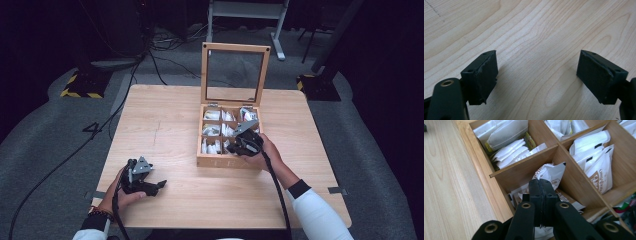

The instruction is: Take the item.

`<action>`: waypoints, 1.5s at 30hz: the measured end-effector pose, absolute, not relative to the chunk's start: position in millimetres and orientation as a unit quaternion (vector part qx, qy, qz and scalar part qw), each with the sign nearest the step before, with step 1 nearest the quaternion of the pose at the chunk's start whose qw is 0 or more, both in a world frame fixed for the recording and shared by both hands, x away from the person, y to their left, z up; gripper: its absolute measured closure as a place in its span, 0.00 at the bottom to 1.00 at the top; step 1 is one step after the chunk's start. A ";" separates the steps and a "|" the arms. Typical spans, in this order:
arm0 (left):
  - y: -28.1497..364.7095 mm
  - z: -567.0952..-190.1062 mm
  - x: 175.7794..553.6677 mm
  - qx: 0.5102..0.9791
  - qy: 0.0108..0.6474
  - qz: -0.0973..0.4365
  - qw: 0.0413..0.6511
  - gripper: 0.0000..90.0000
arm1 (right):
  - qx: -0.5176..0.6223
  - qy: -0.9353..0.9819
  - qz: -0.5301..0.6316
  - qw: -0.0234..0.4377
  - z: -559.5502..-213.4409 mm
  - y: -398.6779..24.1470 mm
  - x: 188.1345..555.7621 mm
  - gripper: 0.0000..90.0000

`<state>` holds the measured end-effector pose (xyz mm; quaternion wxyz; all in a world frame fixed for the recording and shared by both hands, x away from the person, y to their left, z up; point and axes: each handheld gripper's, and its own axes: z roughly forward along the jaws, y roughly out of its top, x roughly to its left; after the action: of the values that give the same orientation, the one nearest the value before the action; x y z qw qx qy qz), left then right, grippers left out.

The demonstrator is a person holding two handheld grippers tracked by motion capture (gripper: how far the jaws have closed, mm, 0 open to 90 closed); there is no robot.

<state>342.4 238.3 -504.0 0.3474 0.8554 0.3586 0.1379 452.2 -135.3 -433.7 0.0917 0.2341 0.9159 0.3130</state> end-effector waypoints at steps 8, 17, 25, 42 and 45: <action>238.3 -504.0 342.5 0.855 0.359 0.138 0.347 0.20 | 0.231 0.906 0.340 0.105 -424.4 -145.1 448.1 0.99; 238.4 -503.9 342.6 0.856 0.358 0.138 0.347 0.20 | 0.226 0.894 0.367 0.121 -414.1 -154.0 445.9 1.00; 238.5 -503.9 342.7 0.856 0.358 0.139 0.347 0.20 | 0.222 0.882 0.396 0.124 -404.8 -164.1 443.1 1.00; 238.6 -503.9 342.8 0.856 0.357 0.139 0.346 0.20 | 0.204 0.866 0.438 0.128 -389.1 -188.6 425.0 1.00; 238.5 -504.0 342.7 0.856 0.358 0.137 0.348 0.20 | 0.202 0.863 0.446 0.126 -387.2 -193.0 420.4 1.00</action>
<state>342.7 238.5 -504.0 0.3478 0.8556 0.3579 0.1373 420.4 -193.0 -387.2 0.1256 0.2018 0.8628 0.4462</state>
